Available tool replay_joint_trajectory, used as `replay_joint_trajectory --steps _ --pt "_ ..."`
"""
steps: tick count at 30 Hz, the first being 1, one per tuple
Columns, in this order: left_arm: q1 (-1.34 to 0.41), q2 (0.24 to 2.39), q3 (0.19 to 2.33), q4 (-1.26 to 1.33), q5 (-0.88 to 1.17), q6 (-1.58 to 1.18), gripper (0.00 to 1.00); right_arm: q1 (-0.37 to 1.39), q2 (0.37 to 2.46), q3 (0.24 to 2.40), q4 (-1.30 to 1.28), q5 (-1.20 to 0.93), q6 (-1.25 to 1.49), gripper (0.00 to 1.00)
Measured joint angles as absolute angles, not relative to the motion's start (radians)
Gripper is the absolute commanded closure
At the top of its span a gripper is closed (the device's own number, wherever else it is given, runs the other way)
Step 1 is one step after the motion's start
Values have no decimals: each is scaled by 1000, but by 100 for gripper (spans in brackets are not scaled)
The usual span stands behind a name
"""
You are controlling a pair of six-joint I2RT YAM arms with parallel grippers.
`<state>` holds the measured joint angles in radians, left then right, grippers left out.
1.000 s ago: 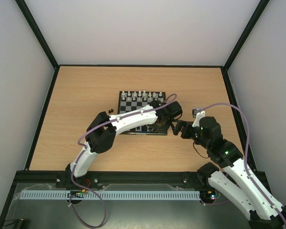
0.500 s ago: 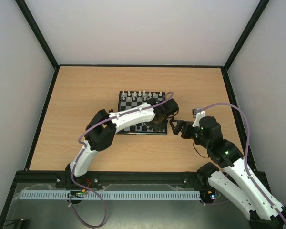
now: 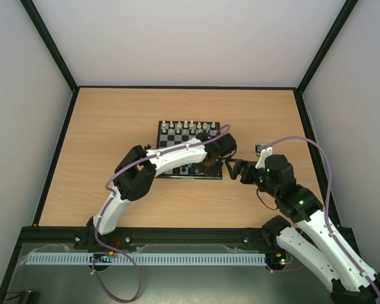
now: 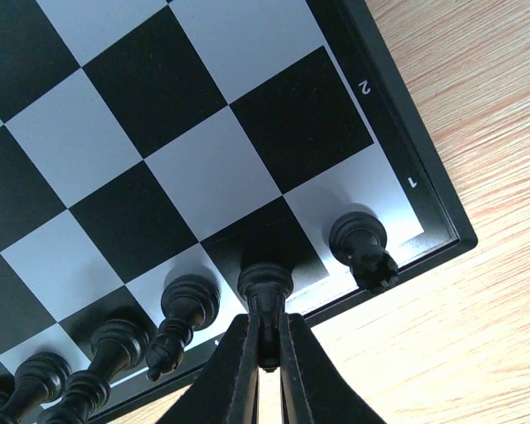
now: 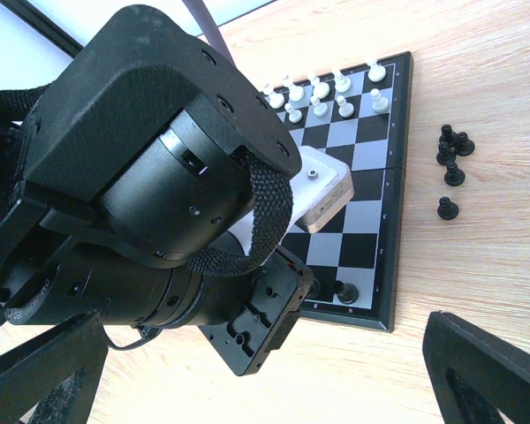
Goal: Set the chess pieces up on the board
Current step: Place the chess piece on the chessboard.
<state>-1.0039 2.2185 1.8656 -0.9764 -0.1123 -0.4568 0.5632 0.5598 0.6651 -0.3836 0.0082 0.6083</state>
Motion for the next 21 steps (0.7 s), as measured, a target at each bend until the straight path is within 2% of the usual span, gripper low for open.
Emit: replay_joint_trajectory --steps 10,21 --pt "-1003 2218 1867 -980 -93 -451 96 563 563 665 -384 8 608 1" --pt "-1003 2239 1900 -1016 -68 -434 82 563 562 665 -384 7 607 1"
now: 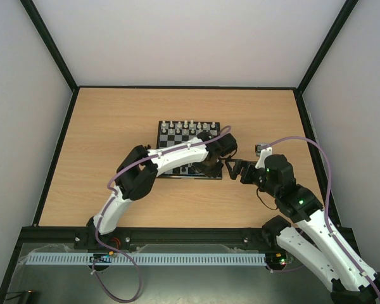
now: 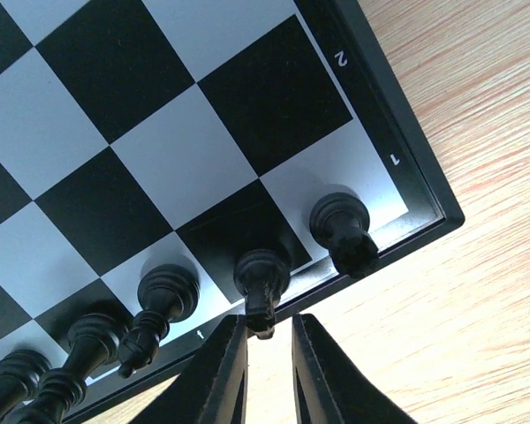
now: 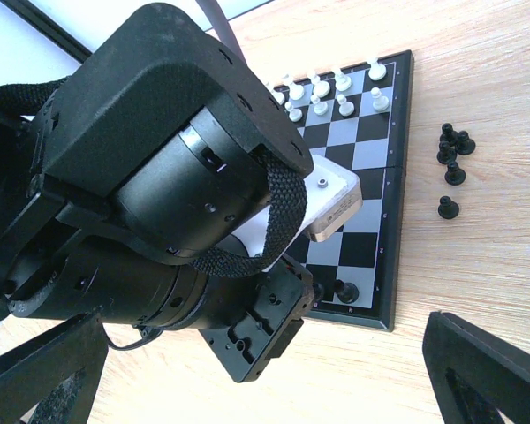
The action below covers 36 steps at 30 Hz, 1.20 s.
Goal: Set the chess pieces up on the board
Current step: Place the chess piece on the chessboard, then pick up the chess piece at the center of the board.
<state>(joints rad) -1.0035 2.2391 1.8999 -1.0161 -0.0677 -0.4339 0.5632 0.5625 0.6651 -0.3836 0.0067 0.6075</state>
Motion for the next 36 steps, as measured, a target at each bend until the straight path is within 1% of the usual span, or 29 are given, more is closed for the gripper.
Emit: replay_joint_trajectory --steps 5,6,13,18,24,25,28,29,30,31,36 --pt "-1003 2247 1907 -1025 -68 -433 80 563 562 665 -384 4 606 1" --pt "-1003 2248 1909 -1026 -68 -433 78 563 562 665 -384 4 606 1" --pt "-1003 2248 1954 -1039 -75 -437 57 563 562 665 -384 1 606 1" --pt "-1003 2247 1994 -1046 -86 -434 50 563 562 665 -384 1 606 1" --pt "-1003 2214 2007 -1055 -111 -435 38 563 561 665 -384 1 606 1" --pt "-1002 2201 2006 -1058 -120 -437 35 563 557 665 -384 1 606 1" --pt "-994 2130 1991 -1057 -150 -444 21 563 548 665 -384 1 605 1" --pt "-990 2104 1977 -1050 -157 -443 15 563 543 665 -384 1 606 1" --pt "-982 2058 1945 -1037 -165 -454 4 563 540 665 -384 1 606 2" --pt "-972 2021 1921 -1032 -172 -453 1 563 536 665 -384 1 606 1" --pt "-863 1779 1696 -939 -189 -481 1 563 517 665 -385 1 606 1"
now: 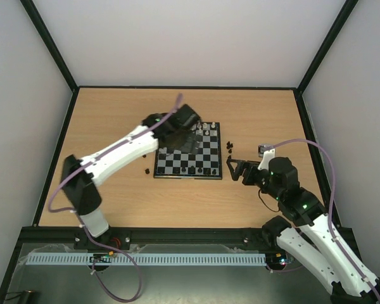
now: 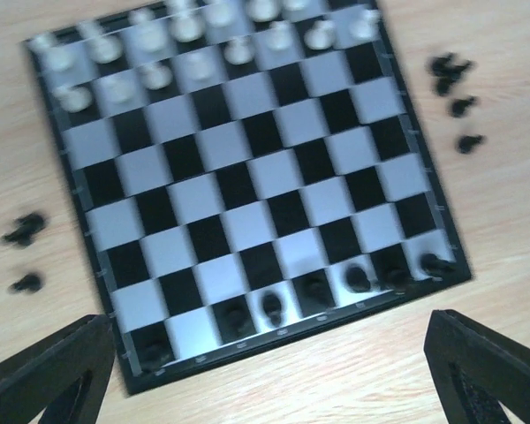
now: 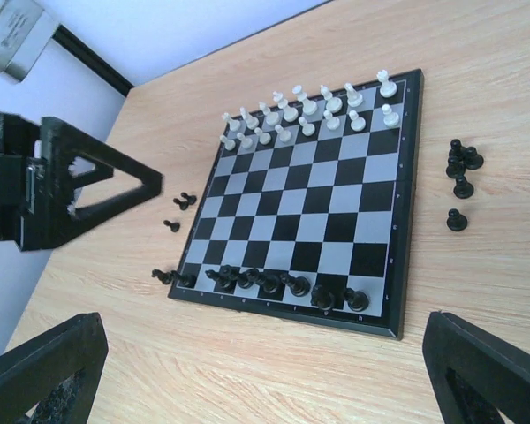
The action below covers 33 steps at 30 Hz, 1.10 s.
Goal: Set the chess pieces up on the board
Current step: Pick up the chess piece at the center of the board.
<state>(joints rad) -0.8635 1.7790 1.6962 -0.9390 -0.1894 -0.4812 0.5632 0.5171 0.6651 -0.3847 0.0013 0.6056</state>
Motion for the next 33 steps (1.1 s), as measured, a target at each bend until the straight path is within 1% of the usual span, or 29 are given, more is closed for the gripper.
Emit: replay_joint_trajectory --steps 5,8,13,17,18,21,23,26,28,33 --pt "-748 1547 1405 -822 -179 -522 1 563 511 665 -385 2 606 1" --pt "-709 1415 1246 -759 -152 -548 1 563 527 665 -385 5 606 1" --pt "-693 1256 1083 -659 -142 -588 1 563 598 667 -385 32 606 1" --pt "-693 1149 1005 -585 -194 -612 1 563 689 692 -382 86 605 1" --pt "-693 1111 982 -559 -220 -617 1 563 721 700 -377 104 606 3" --pt "-687 1068 962 -525 -255 -617 1 563 812 723 -360 139 603 19" --pt "-679 1055 954 -503 -274 -614 1 563 891 738 -344 160 599 35" --pt "-661 1052 931 -471 -289 -610 0 563 1008 770 -335 208 591 48" --pt "-647 1046 900 -450 -279 -610 1 562 1089 802 -335 240 588 50" --pt "-627 1013 810 -393 -232 -616 1 530 1279 880 -316 262 574 50"
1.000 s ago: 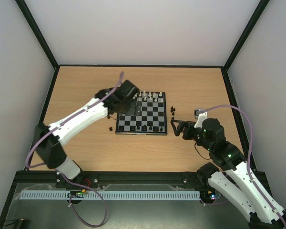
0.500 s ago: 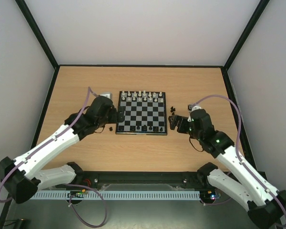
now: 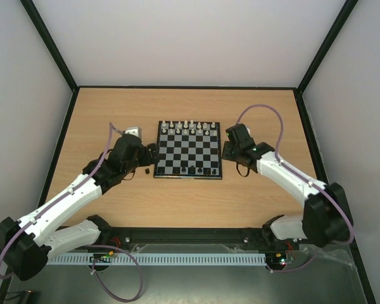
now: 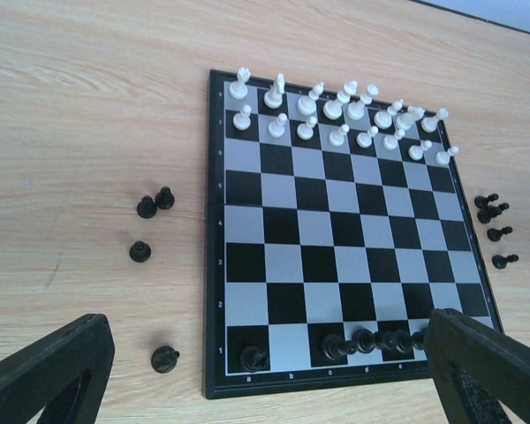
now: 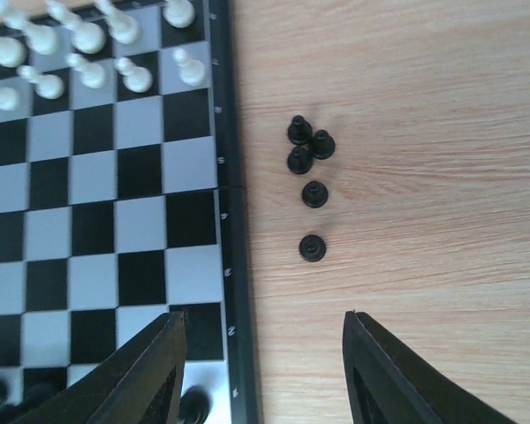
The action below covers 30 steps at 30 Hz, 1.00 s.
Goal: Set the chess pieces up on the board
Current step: Pick up the chess piece at the center of the board.
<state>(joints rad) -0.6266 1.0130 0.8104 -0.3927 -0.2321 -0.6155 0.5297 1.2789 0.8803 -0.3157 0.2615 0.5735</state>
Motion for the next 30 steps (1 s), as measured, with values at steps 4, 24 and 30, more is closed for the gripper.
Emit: replay_joint_trajectory --steps 4,24,30 --pt "-624 1011 767 -350 -205 -620 0 475 1397 912 -307 247 561 63" --pt "-599 988 606 -231 -160 -621 0 438 1624 1007 -286 215 528 83" --pt "-599 989 601 -212 -157 -620 1 438 1624 1005 -286 234 526 73"
